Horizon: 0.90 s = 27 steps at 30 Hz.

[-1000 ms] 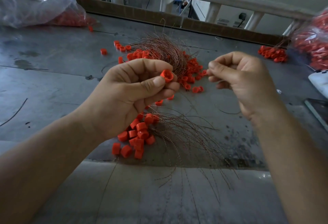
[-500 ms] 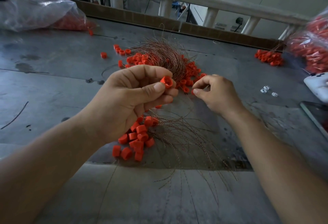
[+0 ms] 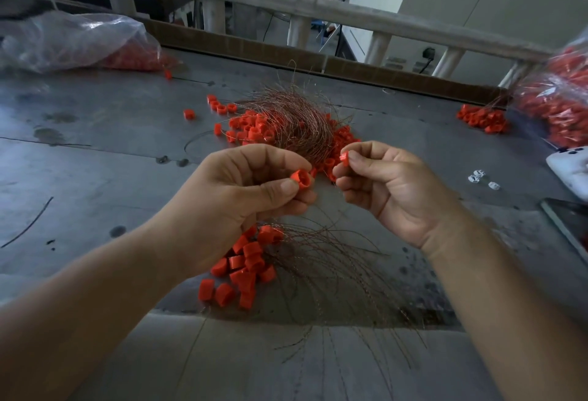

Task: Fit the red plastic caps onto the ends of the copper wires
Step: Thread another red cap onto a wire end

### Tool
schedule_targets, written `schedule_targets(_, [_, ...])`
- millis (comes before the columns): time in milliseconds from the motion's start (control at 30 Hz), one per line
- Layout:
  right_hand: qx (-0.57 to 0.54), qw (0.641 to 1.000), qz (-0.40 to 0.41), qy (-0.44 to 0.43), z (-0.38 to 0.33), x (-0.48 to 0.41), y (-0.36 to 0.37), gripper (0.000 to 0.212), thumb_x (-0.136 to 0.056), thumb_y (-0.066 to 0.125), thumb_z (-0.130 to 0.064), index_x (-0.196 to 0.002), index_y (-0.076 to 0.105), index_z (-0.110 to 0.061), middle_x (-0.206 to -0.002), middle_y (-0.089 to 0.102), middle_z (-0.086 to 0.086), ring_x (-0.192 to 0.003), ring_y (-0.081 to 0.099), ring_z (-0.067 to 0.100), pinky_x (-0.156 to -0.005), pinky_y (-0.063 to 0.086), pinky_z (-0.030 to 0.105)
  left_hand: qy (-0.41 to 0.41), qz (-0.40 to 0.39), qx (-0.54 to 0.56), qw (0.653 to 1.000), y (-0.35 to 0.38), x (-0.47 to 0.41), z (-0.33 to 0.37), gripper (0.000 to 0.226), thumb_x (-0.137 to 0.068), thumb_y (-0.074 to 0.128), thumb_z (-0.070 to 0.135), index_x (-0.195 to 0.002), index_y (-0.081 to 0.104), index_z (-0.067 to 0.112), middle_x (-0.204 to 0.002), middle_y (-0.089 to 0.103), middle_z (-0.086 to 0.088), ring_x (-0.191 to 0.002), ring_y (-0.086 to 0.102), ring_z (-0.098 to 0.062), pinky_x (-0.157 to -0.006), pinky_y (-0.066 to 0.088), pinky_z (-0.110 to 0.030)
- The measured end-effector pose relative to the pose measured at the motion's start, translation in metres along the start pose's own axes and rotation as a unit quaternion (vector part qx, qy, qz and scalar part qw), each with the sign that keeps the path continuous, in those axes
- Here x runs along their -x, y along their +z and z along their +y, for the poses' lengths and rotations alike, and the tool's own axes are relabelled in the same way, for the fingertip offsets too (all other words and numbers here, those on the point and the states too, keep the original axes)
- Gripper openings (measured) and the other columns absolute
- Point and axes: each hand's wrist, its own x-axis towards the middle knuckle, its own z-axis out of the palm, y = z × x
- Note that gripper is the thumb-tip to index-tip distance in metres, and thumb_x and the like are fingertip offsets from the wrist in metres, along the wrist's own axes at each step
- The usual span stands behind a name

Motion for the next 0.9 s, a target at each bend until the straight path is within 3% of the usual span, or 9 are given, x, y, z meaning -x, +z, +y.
schedule_targets(133, [0.006,1.000,-0.017,-0.007,0.000,0.002,0.001,0.013,-0.084,0.049,-0.004,-0.082,0.059,-0.012,-0.057,0.064,0.001,-0.047,0.060,0.006,-0.043,0.048,0.015,-0.002,0.003,-0.010,1.000,0.000,0.000,-0.001,0.017,-0.068,0.064,0.004,-0.076,0.074,0.014,-0.075,0.070,-0.007,-0.071,0.069,-0.016,-0.062,0.053,-0.018])
schedule_targets(300, [0.012,0.999,-0.036,-0.012,-0.001,0.003,0.002,0.015,-0.067,0.056,-0.012,-0.080,0.064,-0.013,-0.060,0.065,0.001,-0.052,0.060,0.006,-0.047,0.049,0.016,-0.002,0.003,-0.007,1.000,0.000,-0.001,0.001,0.016,-0.064,0.067,0.006,-0.076,0.074,0.015,-0.075,0.070,-0.006,-0.071,0.069,-0.016,-0.061,0.053,-0.018])
schedule_targets(667, [0.025,0.997,-0.068,-0.039,0.000,0.007,0.007,0.016,-0.062,0.062,-0.011,-0.078,0.066,-0.011,-0.063,0.064,0.000,-0.055,0.060,0.005,-0.051,0.049,0.016,-0.001,0.017,-0.034,0.999,0.000,-0.002,0.001,0.023,-0.063,0.060,0.006,-0.079,0.075,0.014,-0.074,0.071,-0.006,-0.071,0.069,-0.015,-0.061,0.053,-0.017])
schedule_targets(900, [0.152,0.974,-0.039,-0.164,0.005,0.016,0.020,0.019,-0.066,0.062,-0.017,-0.084,0.063,-0.015,-0.071,0.068,-0.002,-0.066,0.065,0.009,-0.059,0.050,0.016,0.001,0.036,-0.063,0.997,0.001,-0.002,0.000,0.022,-0.062,0.060,0.009,-0.078,0.074,0.014,-0.074,0.072,-0.007,-0.069,0.069,-0.015,-0.060,0.052,-0.016])
